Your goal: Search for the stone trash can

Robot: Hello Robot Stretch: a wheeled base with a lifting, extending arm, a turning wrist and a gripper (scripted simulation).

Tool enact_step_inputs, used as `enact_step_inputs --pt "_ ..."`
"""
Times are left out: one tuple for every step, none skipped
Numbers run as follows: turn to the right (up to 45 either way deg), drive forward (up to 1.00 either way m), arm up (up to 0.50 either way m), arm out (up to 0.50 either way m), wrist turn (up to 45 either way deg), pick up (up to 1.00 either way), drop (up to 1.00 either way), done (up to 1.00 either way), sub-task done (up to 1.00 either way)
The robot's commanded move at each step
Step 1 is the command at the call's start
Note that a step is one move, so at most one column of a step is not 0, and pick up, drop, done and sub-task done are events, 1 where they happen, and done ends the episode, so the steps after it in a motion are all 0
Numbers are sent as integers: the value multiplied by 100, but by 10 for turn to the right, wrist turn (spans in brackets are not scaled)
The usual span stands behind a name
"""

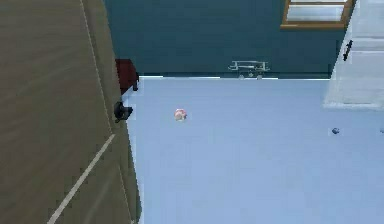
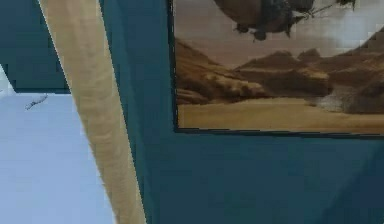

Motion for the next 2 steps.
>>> enact_step_inputs --pt "0 100 0 0 0 0 0 0 0" --pt "0 25 0 0 0 0 0 0 0"
